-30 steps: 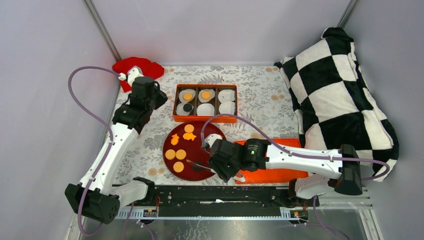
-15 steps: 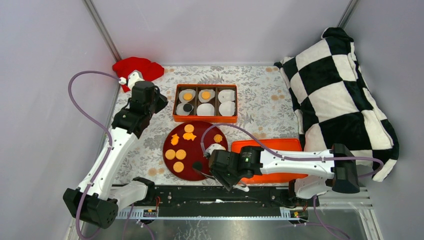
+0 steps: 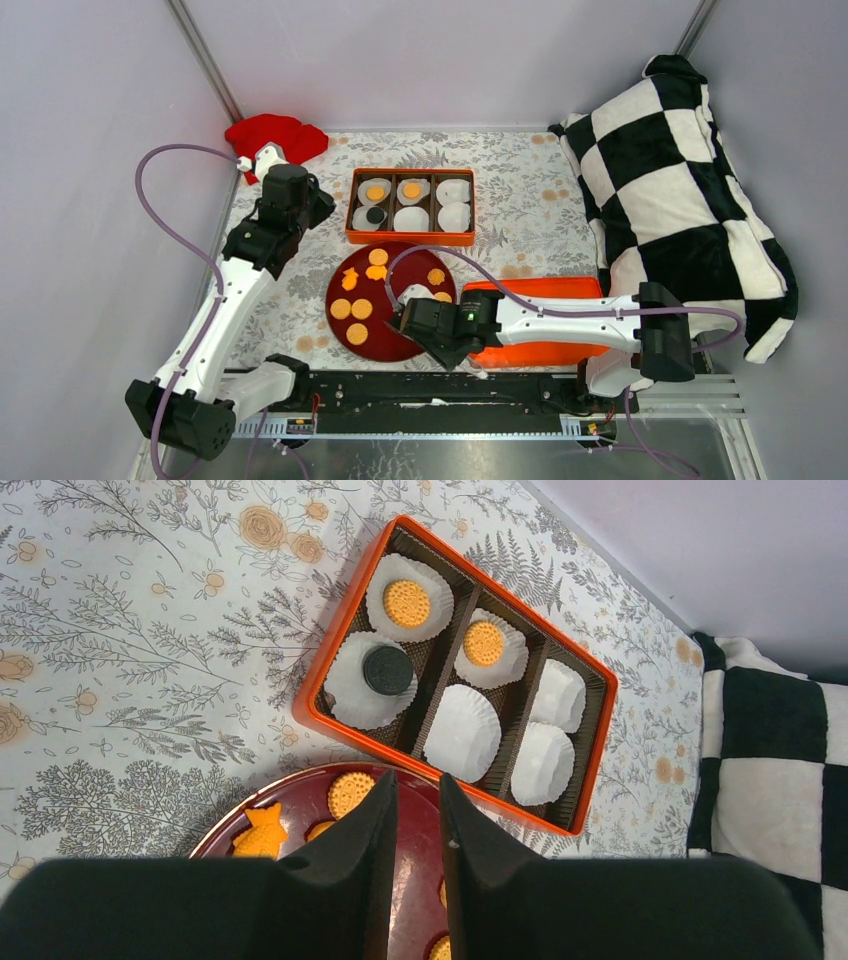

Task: Pack the cookies

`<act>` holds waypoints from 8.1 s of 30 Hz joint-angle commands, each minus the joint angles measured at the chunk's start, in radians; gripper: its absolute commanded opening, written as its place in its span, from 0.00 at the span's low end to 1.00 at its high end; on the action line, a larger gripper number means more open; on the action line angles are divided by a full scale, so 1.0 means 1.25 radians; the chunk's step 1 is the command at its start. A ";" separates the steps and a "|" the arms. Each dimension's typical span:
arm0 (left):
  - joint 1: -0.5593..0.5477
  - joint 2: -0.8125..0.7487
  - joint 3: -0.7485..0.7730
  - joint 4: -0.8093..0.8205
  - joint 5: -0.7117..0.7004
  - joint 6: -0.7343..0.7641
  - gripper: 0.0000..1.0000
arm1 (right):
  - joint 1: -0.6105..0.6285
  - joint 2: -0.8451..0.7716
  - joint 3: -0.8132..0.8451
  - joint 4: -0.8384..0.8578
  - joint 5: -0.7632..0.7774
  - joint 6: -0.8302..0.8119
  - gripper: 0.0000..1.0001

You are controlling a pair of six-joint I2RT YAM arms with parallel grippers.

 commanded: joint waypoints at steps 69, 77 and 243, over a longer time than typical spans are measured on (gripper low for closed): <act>-0.029 0.104 0.041 0.047 0.017 0.014 0.25 | -0.157 -0.096 0.066 -0.019 0.050 -0.038 0.55; -0.054 0.071 0.033 0.027 0.012 0.000 0.25 | -0.040 -0.168 -0.037 -0.079 0.043 0.121 0.55; -0.030 0.402 0.234 0.067 0.017 0.073 0.23 | -0.505 0.200 0.269 0.046 0.121 -0.152 0.45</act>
